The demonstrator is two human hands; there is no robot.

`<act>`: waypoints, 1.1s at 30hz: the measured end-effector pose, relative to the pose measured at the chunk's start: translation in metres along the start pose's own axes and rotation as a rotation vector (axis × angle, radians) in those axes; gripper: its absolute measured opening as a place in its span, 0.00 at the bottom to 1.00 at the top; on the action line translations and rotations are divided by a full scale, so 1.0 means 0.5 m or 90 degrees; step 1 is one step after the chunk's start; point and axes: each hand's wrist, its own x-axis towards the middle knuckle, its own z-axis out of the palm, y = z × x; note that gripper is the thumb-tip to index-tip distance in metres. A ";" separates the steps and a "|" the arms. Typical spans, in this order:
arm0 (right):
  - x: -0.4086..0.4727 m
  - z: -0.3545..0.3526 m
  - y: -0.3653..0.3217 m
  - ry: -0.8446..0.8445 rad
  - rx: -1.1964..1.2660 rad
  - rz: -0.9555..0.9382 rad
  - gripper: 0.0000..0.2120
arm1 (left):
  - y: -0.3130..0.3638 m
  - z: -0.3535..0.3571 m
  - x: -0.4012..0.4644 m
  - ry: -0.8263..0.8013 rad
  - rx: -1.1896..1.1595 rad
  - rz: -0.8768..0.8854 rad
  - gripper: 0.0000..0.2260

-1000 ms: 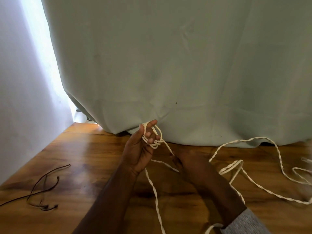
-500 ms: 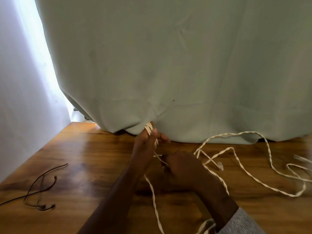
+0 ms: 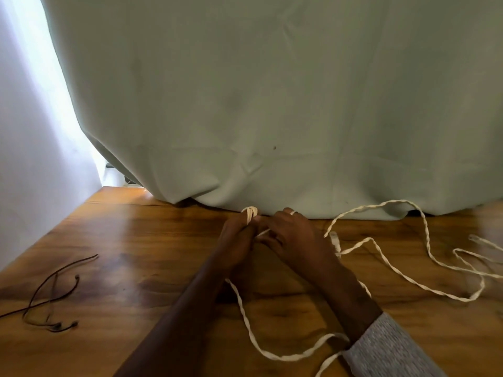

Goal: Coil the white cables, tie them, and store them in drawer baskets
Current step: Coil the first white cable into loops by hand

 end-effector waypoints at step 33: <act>-0.019 0.039 0.025 0.024 0.307 0.185 0.12 | 0.020 -0.036 -0.025 -0.349 -0.397 -0.087 0.21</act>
